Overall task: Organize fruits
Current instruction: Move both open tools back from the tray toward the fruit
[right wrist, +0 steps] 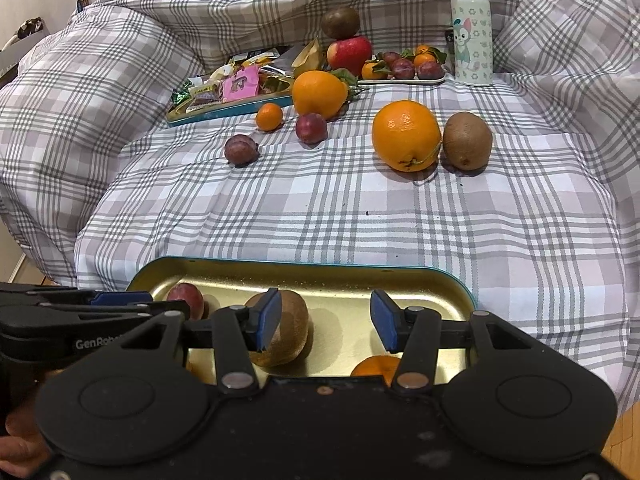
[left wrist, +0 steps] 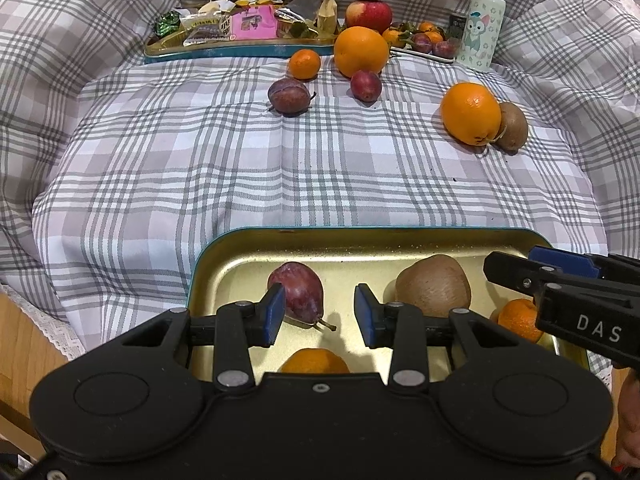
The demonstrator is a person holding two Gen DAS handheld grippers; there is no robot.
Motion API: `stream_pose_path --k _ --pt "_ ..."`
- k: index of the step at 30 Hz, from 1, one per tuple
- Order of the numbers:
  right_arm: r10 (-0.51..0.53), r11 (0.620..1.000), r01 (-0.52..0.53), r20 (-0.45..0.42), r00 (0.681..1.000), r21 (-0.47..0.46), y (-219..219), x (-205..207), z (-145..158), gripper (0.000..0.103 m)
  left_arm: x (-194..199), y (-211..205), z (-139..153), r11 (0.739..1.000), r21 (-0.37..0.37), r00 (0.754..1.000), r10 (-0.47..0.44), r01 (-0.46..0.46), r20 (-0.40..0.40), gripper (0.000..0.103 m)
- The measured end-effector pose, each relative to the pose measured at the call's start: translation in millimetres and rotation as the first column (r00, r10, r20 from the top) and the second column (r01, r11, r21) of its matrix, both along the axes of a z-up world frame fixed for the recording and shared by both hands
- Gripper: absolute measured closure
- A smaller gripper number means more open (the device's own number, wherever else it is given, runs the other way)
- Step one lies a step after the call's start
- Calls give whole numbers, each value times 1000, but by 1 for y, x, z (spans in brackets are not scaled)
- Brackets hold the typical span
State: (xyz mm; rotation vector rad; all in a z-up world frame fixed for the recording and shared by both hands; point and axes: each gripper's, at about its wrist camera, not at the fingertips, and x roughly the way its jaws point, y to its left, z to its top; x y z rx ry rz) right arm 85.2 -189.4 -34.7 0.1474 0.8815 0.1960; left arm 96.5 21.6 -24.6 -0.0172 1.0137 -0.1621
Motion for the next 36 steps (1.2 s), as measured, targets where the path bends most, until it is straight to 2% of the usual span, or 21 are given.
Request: stream_pose_path --k 21,36 --pt "-117 993 117 49 992 10 -33 17 10 50 16 -16 16 998 39 996 -50 47 67 57" --pt "-120 993 121 78 990 -9 -37 50 15 50 50 -19 21 998 47 994 -47 43 101 57"
